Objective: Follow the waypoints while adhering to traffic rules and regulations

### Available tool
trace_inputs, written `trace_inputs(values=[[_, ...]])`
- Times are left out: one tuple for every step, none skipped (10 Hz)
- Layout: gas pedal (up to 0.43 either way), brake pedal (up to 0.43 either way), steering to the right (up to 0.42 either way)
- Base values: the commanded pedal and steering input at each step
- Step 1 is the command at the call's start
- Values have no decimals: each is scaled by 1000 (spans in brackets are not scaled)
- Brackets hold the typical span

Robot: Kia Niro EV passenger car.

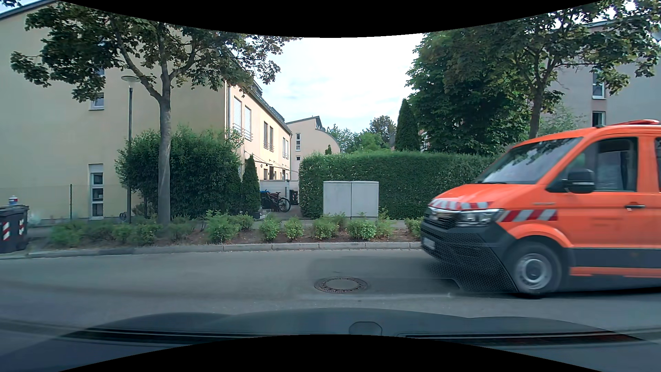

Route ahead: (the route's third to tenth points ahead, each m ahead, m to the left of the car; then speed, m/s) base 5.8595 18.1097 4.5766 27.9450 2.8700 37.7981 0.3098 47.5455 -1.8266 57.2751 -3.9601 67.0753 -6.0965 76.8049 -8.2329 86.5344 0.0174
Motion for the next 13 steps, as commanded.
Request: trace_inputs(values=[[0, 213, -8], [0, 220, -8], [0, 220, -8], [0, 213, -8], [0, 213, -8], [0, 213, -9], [0, 213, -12], [0, 213, -13], [0, 195, -14], [0, 189, -15], [0, 183, -16], [0, 183, -16], [0, 177, -16]])
